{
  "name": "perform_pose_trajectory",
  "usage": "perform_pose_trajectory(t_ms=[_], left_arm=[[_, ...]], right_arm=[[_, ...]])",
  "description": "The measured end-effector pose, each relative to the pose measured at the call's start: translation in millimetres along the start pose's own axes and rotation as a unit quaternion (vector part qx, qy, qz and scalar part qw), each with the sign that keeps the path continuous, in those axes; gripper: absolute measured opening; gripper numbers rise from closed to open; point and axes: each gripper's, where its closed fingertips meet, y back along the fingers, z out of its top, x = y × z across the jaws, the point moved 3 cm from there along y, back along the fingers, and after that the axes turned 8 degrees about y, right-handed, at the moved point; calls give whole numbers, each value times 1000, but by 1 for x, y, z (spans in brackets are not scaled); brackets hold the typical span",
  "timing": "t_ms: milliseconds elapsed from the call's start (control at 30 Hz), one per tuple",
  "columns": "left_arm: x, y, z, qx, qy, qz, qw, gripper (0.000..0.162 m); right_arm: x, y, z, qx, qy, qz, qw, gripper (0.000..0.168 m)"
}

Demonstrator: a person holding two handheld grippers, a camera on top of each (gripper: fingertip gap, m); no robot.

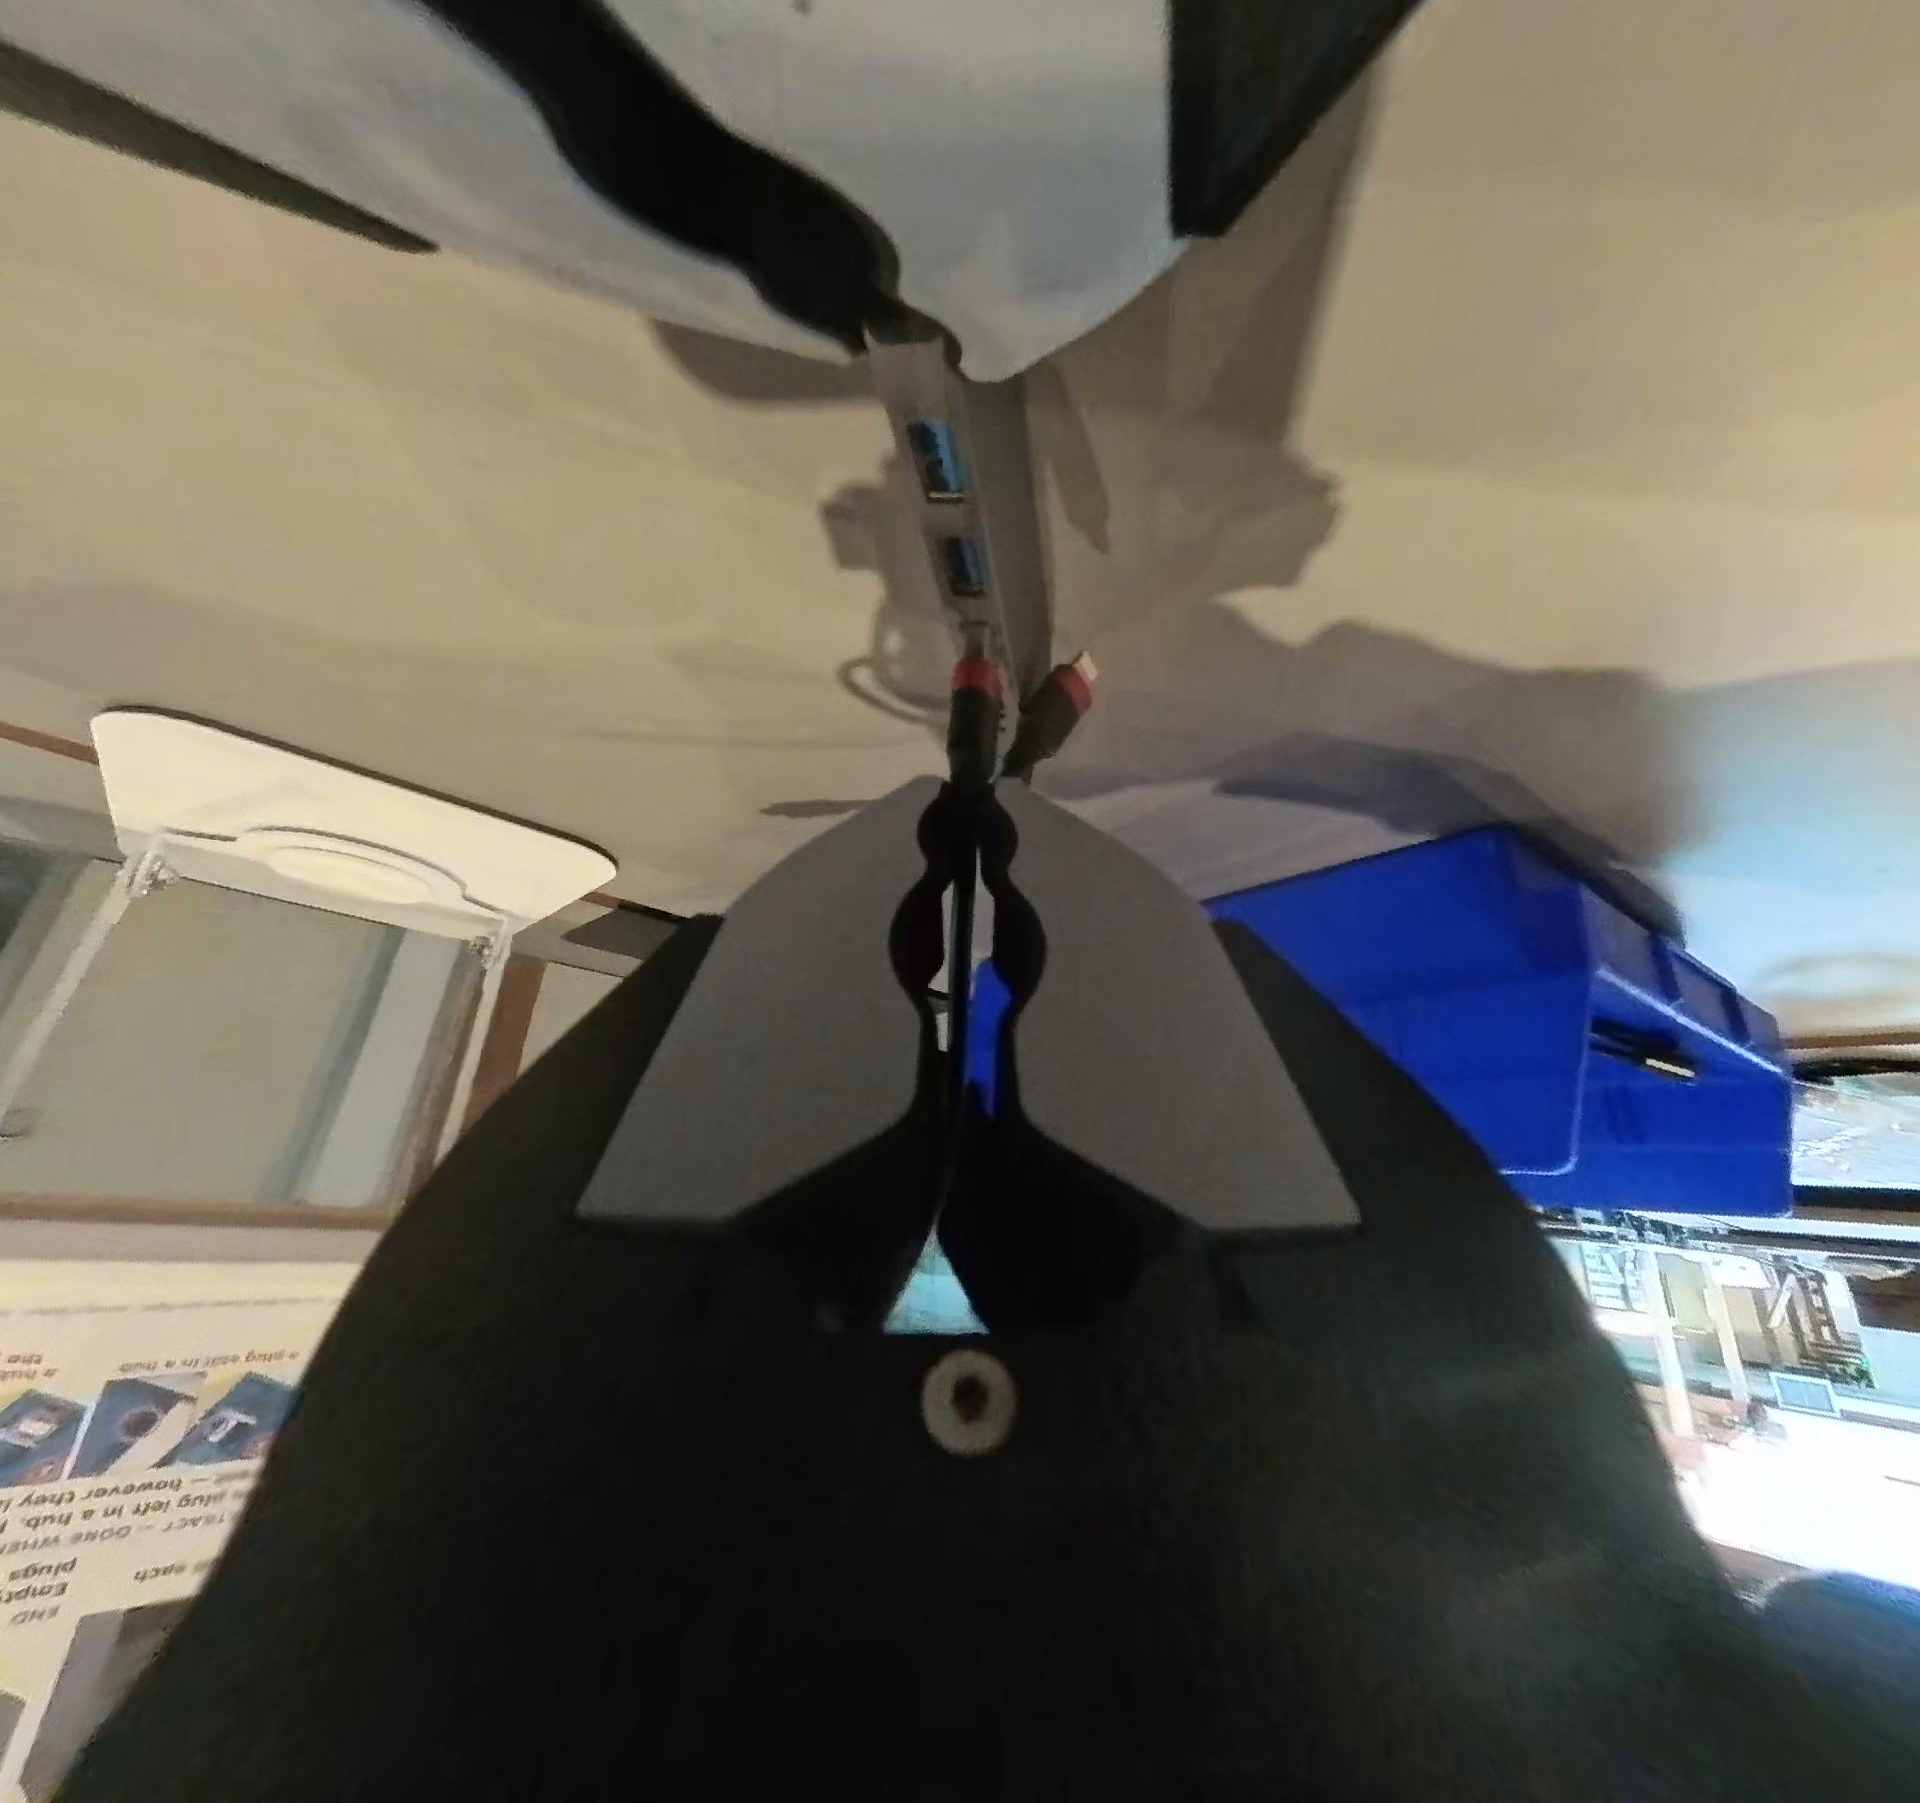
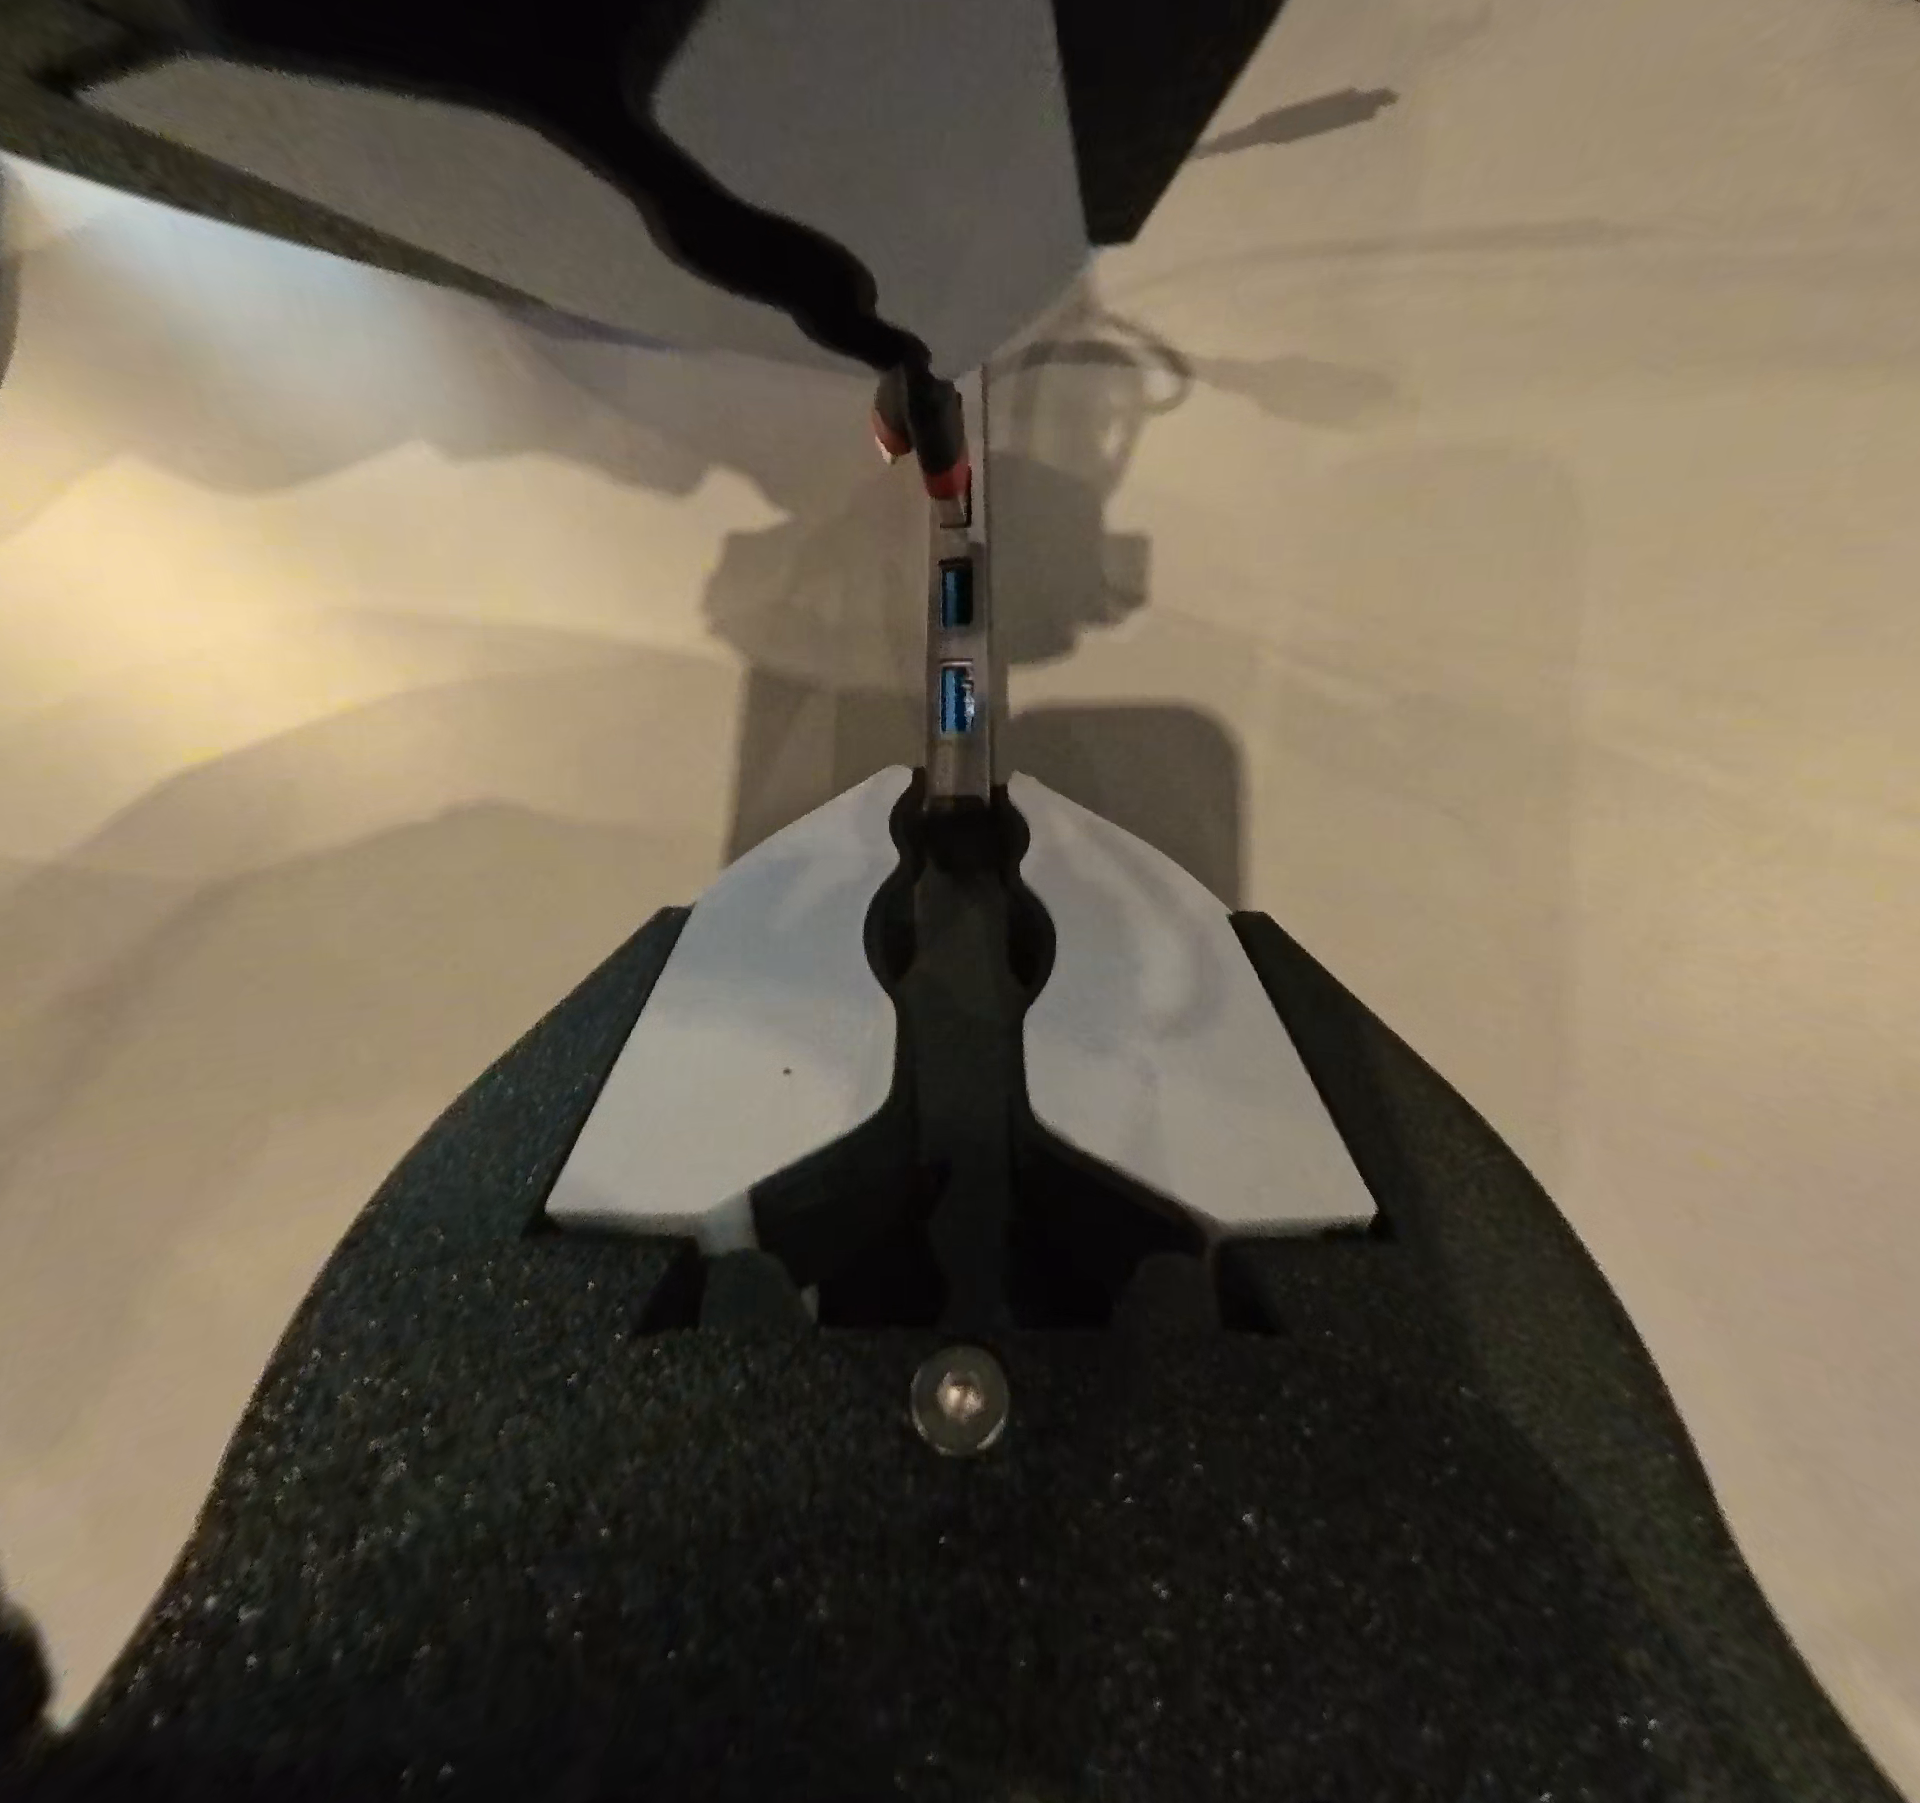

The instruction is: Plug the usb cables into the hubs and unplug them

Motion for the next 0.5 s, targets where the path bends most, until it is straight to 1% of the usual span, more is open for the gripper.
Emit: perform_pose_trajectory(t_ms=[200, 400, 500], left_arm=[[1, 0, 1, -1, 11, -8, 1000, 3], [-3, 0, 1, -2, 26, 2, 1000, 4], [-1, 0, 1, -5, 50, 14, 999, 5]], right_arm=[[0, 0, 0, -2, -10, 9, 1000, 12], [1, 0, 0, 1, 3, 0, 1000, 13], [0, 0, 0, -1, -4, 3, 1000, 12]])
